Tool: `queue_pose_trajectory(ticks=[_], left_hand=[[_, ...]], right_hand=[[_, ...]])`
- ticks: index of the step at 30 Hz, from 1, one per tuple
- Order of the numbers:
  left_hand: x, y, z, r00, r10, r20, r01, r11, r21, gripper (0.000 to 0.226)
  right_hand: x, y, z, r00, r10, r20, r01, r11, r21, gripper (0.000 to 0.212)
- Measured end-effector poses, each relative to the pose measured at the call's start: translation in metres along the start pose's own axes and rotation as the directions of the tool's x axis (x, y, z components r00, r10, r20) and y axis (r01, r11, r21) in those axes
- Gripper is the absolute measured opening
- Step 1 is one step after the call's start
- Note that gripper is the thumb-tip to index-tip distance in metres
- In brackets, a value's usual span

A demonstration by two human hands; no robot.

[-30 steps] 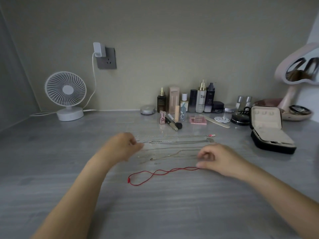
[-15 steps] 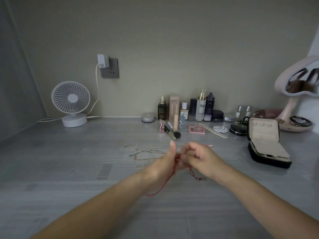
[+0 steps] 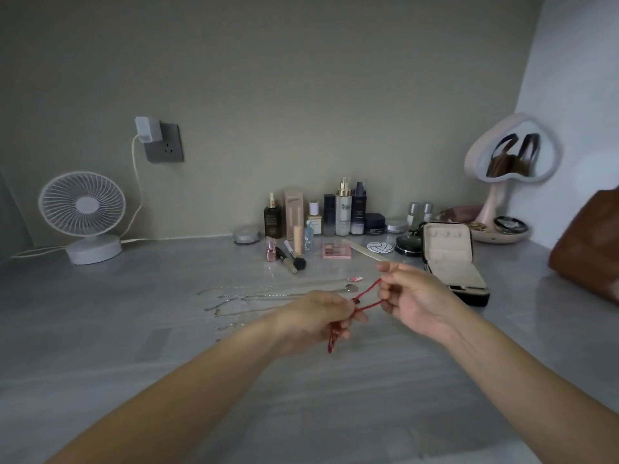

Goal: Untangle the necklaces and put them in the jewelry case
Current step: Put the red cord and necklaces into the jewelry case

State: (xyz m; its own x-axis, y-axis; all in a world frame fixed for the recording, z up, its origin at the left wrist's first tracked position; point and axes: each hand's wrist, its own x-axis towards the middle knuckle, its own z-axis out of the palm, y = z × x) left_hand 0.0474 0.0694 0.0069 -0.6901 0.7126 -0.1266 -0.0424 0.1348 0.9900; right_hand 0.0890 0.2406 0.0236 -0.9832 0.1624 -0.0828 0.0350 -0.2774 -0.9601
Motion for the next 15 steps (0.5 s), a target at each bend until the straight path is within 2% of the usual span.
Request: queue_pose_trajectory(ticks=[3,4,5,6,7,8,9,10,13,15], left_hand=[[0.011,0.006,0.009,0.999,-0.002,-0.045,0.007,0.992,0.13,0.029],[0.016,0.009,0.011,0.998,-0.001,-0.058,0.009,0.99,0.141,0.031],[0.021,0.011,0.013,0.997,0.001,-0.071,0.009,0.99,0.141,0.031],[0.026,0.013,0.016,0.997,0.005,-0.082,0.006,0.991,0.132,0.031],[0.029,0.015,0.018,0.996,0.011,-0.092,0.0,0.993,0.119,0.031],[0.032,0.017,0.02,0.995,0.018,-0.101,-0.007,0.994,0.107,0.03],[0.035,0.018,0.021,0.994,0.024,-0.109,-0.014,0.995,0.098,0.03],[0.036,0.019,0.022,0.993,0.03,-0.116,-0.019,0.995,0.093,0.03],[0.036,0.018,0.022,0.988,0.05,-0.149,-0.036,0.995,0.096,0.029],[0.036,0.015,0.018,0.981,0.076,-0.181,-0.058,0.993,0.105,0.028]], right_hand=[[-0.002,-0.003,-0.018,0.999,-0.022,-0.028,0.02,0.998,-0.061,0.022],[0.0,-0.002,-0.026,0.997,-0.061,-0.041,0.053,0.984,-0.17,0.022],[0.002,-0.002,-0.038,0.989,-0.134,-0.059,0.102,0.923,-0.372,0.021],[0.007,-0.001,-0.055,0.965,-0.256,-0.065,0.158,0.756,-0.636,0.02],[0.013,0.0,-0.073,0.92,-0.391,-0.043,0.17,0.493,-0.853,0.015],[0.019,0.0,-0.09,0.868,-0.496,-0.007,0.132,0.245,-0.96,0.008],[0.025,-0.002,-0.105,0.838,-0.546,0.0,0.056,0.087,-0.995,0.017],[0.029,-0.004,-0.117,0.841,-0.539,-0.037,-0.031,0.02,-0.999,0.034],[0.046,-0.01,-0.137,0.892,-0.39,-0.228,-0.259,-0.029,-0.965,0.074],[0.059,-0.013,-0.143,0.907,-0.31,-0.286,-0.299,0.008,-0.954,0.083]])
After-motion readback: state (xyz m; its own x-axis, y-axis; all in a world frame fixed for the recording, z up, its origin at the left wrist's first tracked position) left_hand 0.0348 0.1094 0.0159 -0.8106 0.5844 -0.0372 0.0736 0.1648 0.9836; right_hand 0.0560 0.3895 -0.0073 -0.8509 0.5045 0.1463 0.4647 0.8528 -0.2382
